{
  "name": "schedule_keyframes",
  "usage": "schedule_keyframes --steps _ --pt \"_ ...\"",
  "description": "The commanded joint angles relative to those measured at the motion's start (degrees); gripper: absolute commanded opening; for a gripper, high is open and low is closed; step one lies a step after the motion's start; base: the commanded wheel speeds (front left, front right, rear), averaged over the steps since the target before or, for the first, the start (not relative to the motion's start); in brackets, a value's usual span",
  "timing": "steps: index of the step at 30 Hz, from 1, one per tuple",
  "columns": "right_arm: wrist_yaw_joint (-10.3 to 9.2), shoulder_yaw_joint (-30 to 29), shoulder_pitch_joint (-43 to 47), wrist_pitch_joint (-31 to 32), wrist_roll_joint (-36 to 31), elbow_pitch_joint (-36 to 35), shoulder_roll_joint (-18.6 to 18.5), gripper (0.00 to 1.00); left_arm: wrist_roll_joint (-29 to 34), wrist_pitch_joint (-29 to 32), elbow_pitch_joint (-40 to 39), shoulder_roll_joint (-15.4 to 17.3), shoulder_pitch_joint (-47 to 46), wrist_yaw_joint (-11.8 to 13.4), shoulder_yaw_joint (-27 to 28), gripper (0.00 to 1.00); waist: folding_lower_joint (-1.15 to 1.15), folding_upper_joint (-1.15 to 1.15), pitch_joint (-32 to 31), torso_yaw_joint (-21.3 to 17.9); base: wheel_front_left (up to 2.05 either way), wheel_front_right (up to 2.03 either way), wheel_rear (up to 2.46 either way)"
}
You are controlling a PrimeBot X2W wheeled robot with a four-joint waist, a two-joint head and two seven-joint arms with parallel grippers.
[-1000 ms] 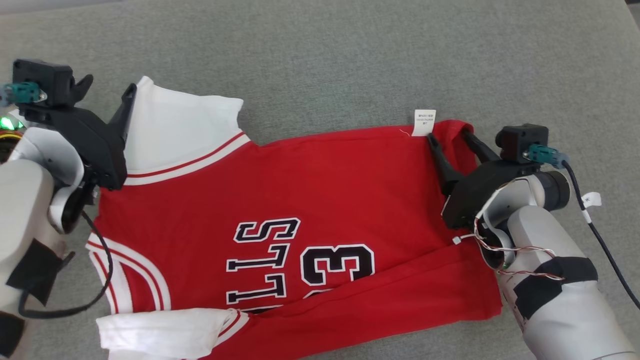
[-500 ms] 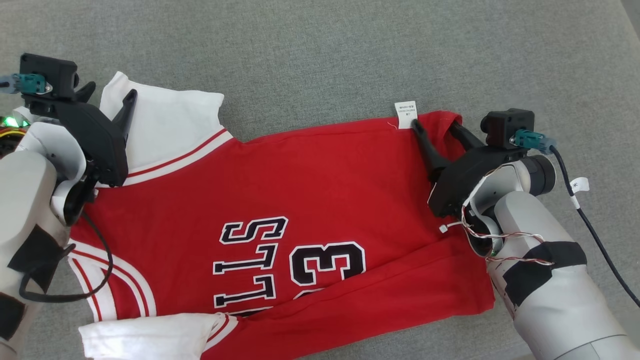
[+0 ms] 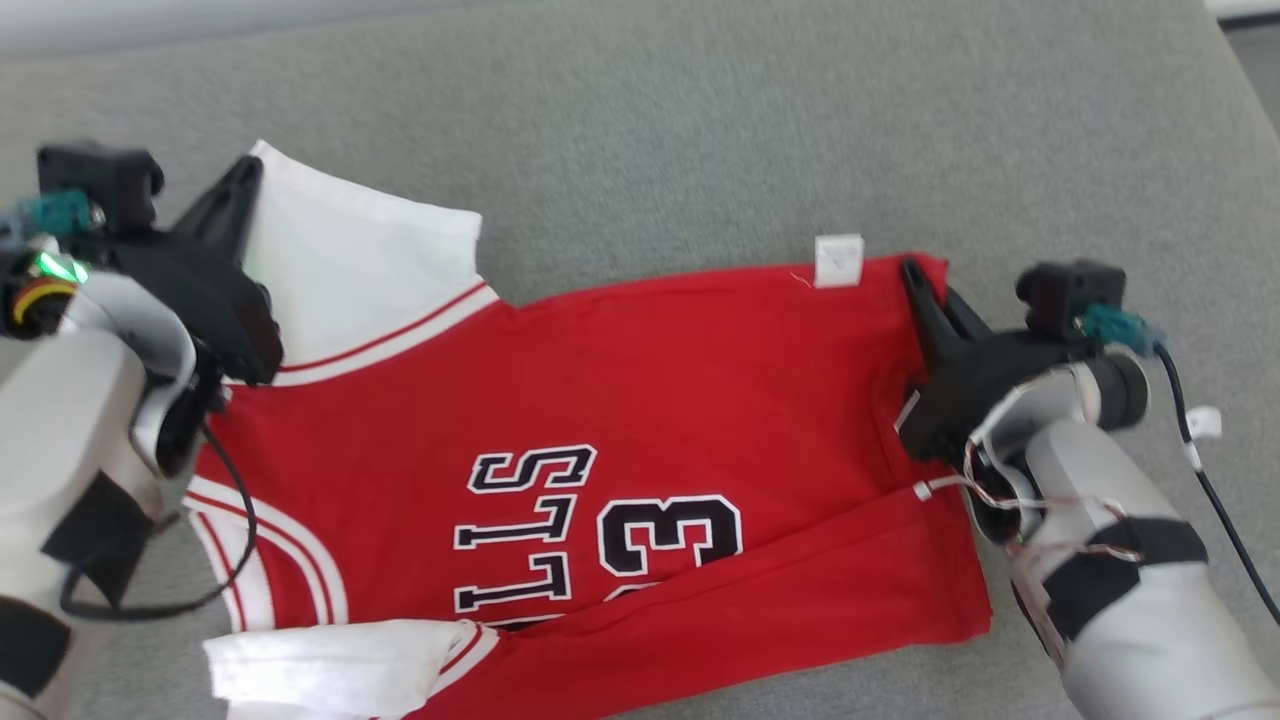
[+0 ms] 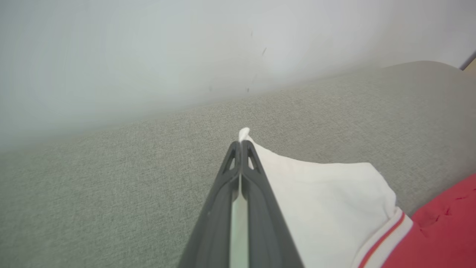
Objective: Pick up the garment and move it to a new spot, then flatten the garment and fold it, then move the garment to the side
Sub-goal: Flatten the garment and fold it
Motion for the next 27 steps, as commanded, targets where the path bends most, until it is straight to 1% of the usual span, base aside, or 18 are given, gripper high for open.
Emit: schedule_keyframes --steps 1,6,10,14,16,19,20,23,24,27 --pt "-0.16 0.41 1.61 -0.56 0.77 -0.56 -0.78 0.00 -0.65 -1.42 -0.66 0.04 1.63 0.07 -0.19 0.00 0.00 -0.01 -2.98 1.80 0.00 0.00 0.00" --pt "-0.16 2.09 6.67 -1.69 3.93 -3.94 -3.48 0.00 -2.83 -6.53 -5.02 1.15 6.72 0.07 -0.75 0.00 0.00 -0.01 -6.44 3.60 0.00 0.00 0.00" --pt "-0.16 2.53 10.81 -2.46 6.38 -6.77 -5.40 0.00 -3.89 -9.06 -10.67 2.71 12.93 0.33 0.63 0.00 0.00 -0.01 -8.26 4.74 0.00 0.00 0.00" --pt "-0.16 1.84 14.56 -3.49 8.59 -8.60 -6.84 0.00 -3.98 -9.96 -18.19 3.72 20.45 2.62 2.65 0.00 0.00 -0.01 -9.81 6.14 0.00 0.00 0.00" --pt "-0.16 1.36 16.28 -3.89 9.36 -9.16 -7.55 0.00 -4.24 -10.03 -22.12 3.70 24.53 3.97 4.03 0.00 0.00 -0.01 -10.47 6.81 0.00 0.00 0.00" --pt "-0.16 0.77 18.83 -4.52 10.30 -10.07 -8.46 0.00 -3.05 -9.99 -28.70 2.84 30.62 6.32 6.77 0.00 0.00 -0.01 -11.13 7.87 0.00 0.00 0.00" --pt "-0.16 0.77 18.83 -4.52 10.30 -10.07 -8.46 0.00 -3.05 -9.99 -28.70 2.84 30.62 6.32 6.77 0.00 0.00 -0.01 -11.13 7.87 0.00 0.00 0.00" --pt "-0.16 0.13 21.12 -5.19 10.86 -10.99 -9.31 0.00 -0.84 -10.01 -33.83 2.01 36.45 8.49 8.79 0.00 0.00 -0.01 -11.47 8.74 0.00 0.00 0.00" --pt "-0.16 -0.12 22.41 -5.45 11.08 -11.63 -9.54 0.00 0.06 -10.02 -35.86 1.66 39.77 9.06 9.87 0.00 0.00 -0.01 -11.57 9.07 0.00 0.00 0.00" --pt "-0.16 -0.66 23.90 -5.60 11.45 -12.34 -10.04 0.00 1.13 -10.03 -38.21 0.26 43.97 9.52 11.48 0.00 0.00 -0.01 -11.79 9.52 0.00 0.00 0.00"
